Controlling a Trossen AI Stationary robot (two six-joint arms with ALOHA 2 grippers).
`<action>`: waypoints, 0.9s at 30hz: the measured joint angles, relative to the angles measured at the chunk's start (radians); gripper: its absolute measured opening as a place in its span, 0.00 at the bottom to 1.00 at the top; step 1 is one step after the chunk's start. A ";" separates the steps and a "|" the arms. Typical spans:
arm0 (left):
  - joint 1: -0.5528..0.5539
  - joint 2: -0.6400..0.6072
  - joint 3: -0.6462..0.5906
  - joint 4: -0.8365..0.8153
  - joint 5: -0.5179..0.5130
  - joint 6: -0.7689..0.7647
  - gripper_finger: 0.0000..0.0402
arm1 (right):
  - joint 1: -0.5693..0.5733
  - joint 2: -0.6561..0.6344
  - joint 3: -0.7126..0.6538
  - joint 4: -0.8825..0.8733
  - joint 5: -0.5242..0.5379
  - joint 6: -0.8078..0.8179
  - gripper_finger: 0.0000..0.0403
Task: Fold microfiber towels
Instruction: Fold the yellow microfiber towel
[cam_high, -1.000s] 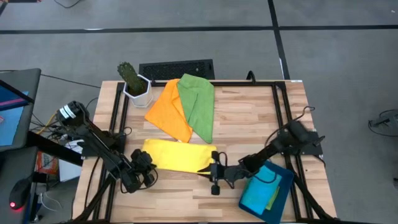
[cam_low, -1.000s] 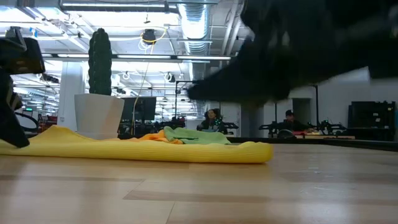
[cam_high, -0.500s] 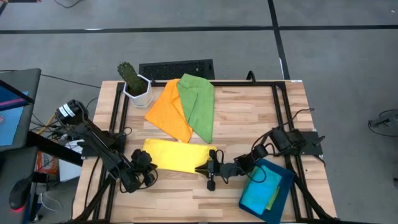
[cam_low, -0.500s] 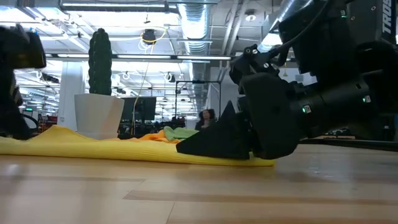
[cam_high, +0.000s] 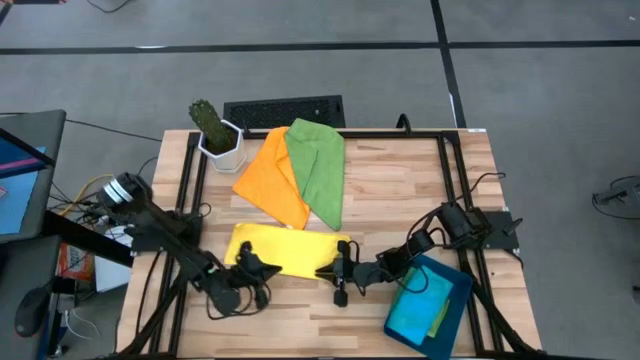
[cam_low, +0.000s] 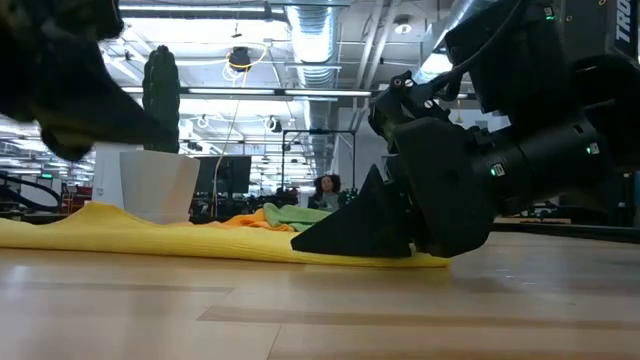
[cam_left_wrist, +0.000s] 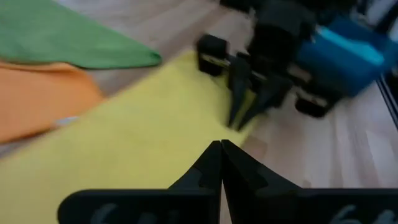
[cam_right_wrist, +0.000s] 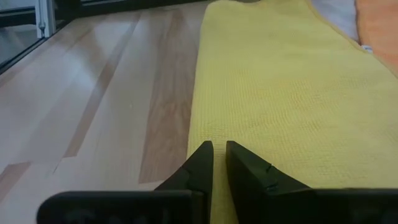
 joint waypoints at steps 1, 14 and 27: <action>0.011 0.039 0.000 0.064 0.028 0.048 0.00 | 0.000 -0.001 0.000 -0.003 0.000 0.000 0.17; 0.067 0.323 0.001 0.270 0.101 0.005 0.00 | 0.002 -0.016 -0.002 -0.016 -0.001 0.000 0.17; 0.067 0.326 0.000 0.302 0.105 0.005 0.00 | -0.013 -0.037 0.158 -0.085 0.041 -0.112 0.17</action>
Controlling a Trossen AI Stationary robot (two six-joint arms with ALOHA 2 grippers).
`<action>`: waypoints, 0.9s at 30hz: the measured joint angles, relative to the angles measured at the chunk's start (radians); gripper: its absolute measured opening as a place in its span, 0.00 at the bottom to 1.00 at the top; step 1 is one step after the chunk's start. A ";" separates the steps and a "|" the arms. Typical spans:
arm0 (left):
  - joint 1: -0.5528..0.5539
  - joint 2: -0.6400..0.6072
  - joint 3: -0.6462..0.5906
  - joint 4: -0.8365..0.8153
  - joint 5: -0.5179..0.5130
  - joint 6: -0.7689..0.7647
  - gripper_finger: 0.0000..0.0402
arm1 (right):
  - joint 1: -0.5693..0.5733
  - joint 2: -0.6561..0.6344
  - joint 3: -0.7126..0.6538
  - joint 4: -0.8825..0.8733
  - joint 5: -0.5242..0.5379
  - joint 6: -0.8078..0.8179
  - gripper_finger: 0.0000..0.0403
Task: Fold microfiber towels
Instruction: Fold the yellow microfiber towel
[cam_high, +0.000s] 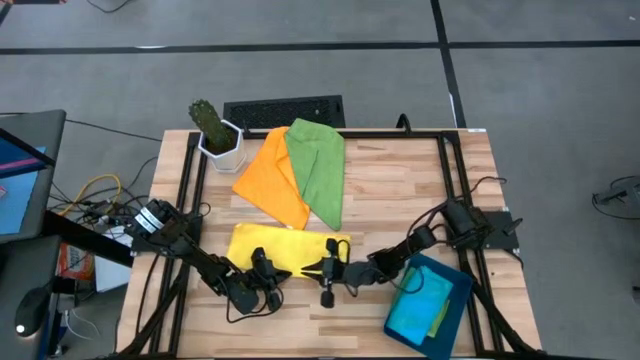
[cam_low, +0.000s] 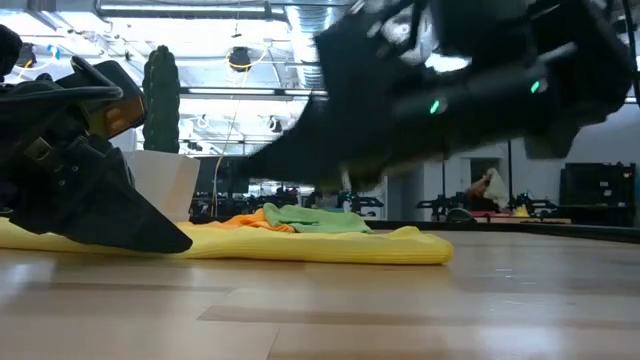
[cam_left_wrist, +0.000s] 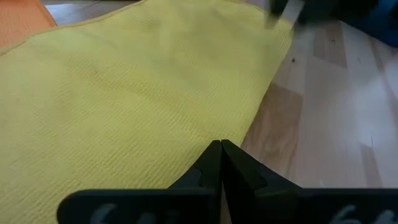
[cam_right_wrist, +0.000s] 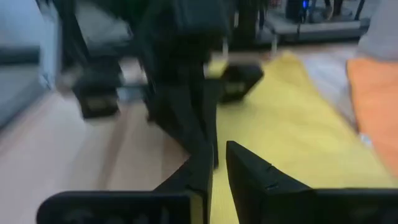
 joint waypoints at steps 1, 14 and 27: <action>0.000 0.000 0.000 0.000 0.000 0.000 0.00 | 0.000 0.021 0.024 -0.028 -0.002 0.008 0.17; -0.001 -0.069 0.000 0.004 0.018 0.032 0.00 | 0.008 0.088 0.022 -0.106 -0.042 0.153 0.17; -0.129 -0.202 -0.069 -0.313 -0.151 -0.164 0.00 | 0.009 0.086 0.021 -0.114 -0.042 0.108 0.17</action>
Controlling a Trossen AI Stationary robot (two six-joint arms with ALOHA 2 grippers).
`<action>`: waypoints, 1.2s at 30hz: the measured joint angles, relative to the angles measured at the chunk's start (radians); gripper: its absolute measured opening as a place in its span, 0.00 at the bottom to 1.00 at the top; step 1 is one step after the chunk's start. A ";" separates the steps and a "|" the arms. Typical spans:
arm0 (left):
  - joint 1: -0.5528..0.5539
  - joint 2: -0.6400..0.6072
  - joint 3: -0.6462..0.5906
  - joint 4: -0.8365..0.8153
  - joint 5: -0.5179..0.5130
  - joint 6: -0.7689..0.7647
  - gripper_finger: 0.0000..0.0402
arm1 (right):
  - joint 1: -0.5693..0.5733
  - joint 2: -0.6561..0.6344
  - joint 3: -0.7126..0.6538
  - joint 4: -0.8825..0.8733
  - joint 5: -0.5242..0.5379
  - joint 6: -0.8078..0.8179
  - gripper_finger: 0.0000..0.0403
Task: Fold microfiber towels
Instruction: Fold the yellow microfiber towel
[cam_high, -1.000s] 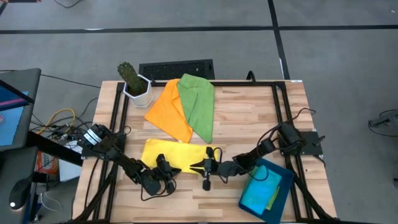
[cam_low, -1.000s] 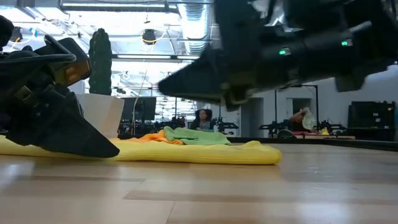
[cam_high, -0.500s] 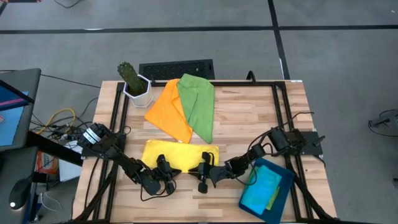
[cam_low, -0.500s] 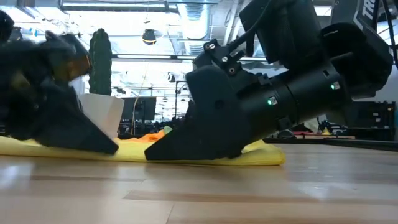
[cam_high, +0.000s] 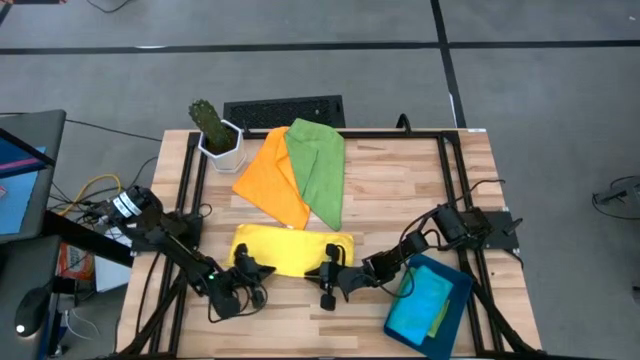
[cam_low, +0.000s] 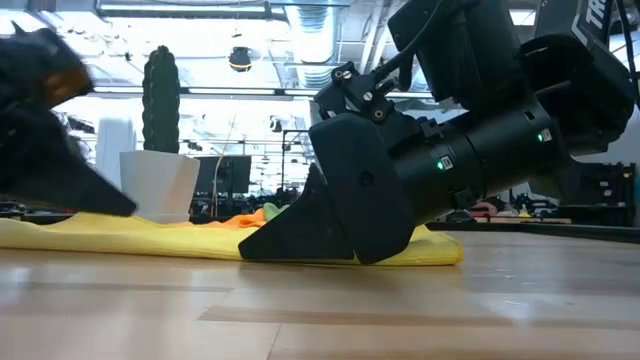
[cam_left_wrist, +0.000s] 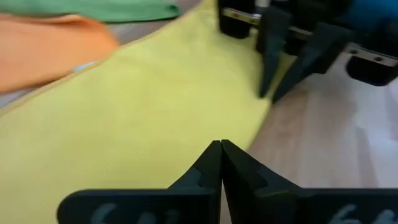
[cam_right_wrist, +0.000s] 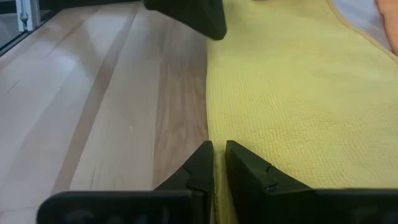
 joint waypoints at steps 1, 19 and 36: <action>-0.018 0.000 -0.016 -0.001 -0.026 -0.040 0.00 | 0.000 0.000 0.000 -0.001 0.000 0.000 0.17; -0.055 0.139 -0.019 0.024 -0.055 -0.200 0.00 | 0.059 -0.158 -0.003 -0.211 0.146 -0.048 0.17; -0.056 -0.006 -0.009 0.028 0.009 -0.128 0.00 | 0.131 -0.070 -0.095 -0.182 0.256 0.168 0.17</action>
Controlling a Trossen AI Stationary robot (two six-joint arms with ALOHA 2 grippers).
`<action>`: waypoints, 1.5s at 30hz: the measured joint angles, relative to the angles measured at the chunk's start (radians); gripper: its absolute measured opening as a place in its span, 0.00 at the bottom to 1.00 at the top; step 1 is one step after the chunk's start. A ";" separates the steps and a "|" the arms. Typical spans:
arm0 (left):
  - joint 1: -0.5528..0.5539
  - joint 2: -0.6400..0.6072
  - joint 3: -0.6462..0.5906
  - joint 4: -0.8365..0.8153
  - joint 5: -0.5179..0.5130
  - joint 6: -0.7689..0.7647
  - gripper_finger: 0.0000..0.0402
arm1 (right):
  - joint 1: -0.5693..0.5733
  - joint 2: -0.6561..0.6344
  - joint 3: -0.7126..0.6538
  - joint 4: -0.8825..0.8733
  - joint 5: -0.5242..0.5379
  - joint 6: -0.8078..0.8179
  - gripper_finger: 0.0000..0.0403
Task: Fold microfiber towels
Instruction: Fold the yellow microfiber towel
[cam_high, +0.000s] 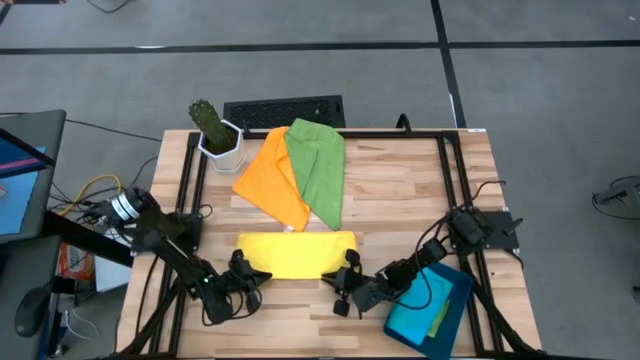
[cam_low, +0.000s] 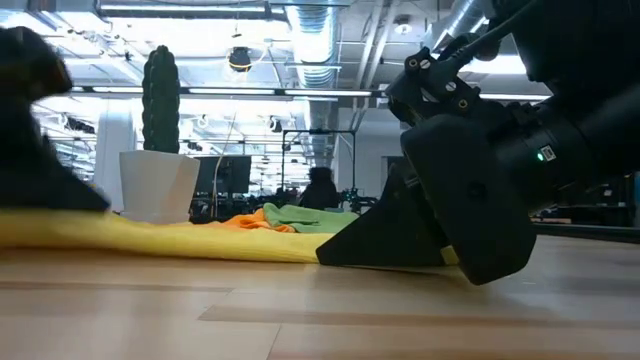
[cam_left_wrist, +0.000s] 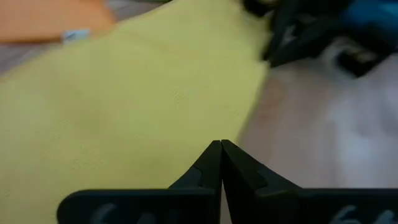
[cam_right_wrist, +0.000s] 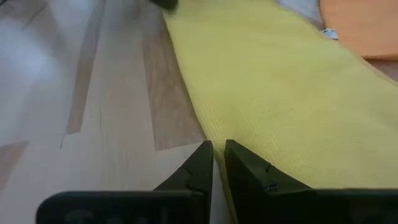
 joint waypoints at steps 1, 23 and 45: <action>-0.002 -0.034 0.000 -0.006 0.006 0.025 0.00 | 0.000 -0.001 0.000 -0.001 -0.002 -0.010 0.17; -0.180 0.071 0.007 -0.378 -0.019 -0.492 0.00 | -0.010 -0.105 -0.016 -0.101 -0.014 -0.119 0.17; -0.180 0.016 0.034 -0.471 0.031 -0.477 0.00 | 0.069 -0.250 -0.002 -0.750 -0.025 0.256 0.17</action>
